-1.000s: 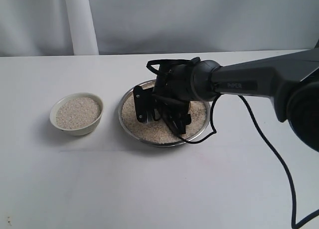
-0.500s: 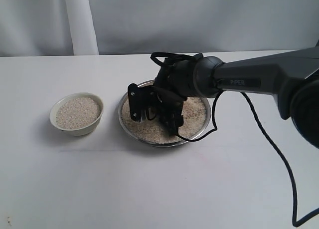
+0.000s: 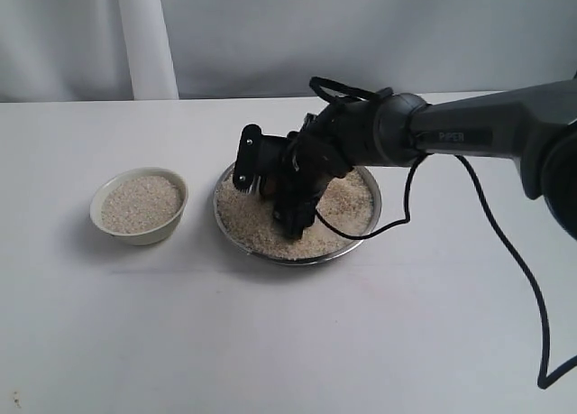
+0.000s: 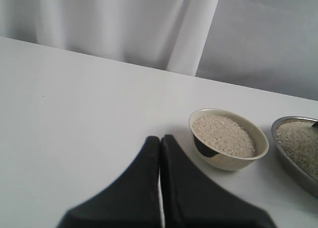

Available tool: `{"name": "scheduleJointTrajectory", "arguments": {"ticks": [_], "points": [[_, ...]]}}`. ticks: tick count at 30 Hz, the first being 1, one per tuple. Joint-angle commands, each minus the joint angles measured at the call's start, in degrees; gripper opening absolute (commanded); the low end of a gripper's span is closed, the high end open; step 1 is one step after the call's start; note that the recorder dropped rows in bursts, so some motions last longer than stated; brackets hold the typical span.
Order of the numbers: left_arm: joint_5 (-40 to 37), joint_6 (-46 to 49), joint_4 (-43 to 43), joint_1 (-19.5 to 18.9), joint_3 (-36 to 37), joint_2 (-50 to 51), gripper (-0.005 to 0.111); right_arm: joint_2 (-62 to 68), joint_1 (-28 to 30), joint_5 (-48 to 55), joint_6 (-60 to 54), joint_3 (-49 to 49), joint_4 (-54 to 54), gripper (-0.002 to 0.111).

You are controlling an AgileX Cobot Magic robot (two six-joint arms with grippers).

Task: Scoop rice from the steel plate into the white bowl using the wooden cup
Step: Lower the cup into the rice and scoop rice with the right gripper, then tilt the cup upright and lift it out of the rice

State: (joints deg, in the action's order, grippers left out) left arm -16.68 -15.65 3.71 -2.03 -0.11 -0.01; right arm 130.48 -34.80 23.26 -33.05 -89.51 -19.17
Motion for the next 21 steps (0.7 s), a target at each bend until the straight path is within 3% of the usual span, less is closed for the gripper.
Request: {"name": "scheduleJointTrajectory", "arguments": {"ticks": [1, 13, 21], "points": [[0.32, -0.14, -0.22, 0.29, 0.11, 0.01, 0.000, 2.36, 1.59, -3.96, -4.68, 5.32, 7.24, 0.000], [0.32, -0.14, -0.22, 0.29, 0.11, 0.01, 0.000, 2.36, 2.30, -26.15, -8.01, 14.95, 17.56, 0.000], [0.32, -0.14, -0.22, 0.29, 0.11, 0.01, 0.000, -1.62, 2.30, -41.44, 0.25, 22.00, 16.59, 0.000]]}}
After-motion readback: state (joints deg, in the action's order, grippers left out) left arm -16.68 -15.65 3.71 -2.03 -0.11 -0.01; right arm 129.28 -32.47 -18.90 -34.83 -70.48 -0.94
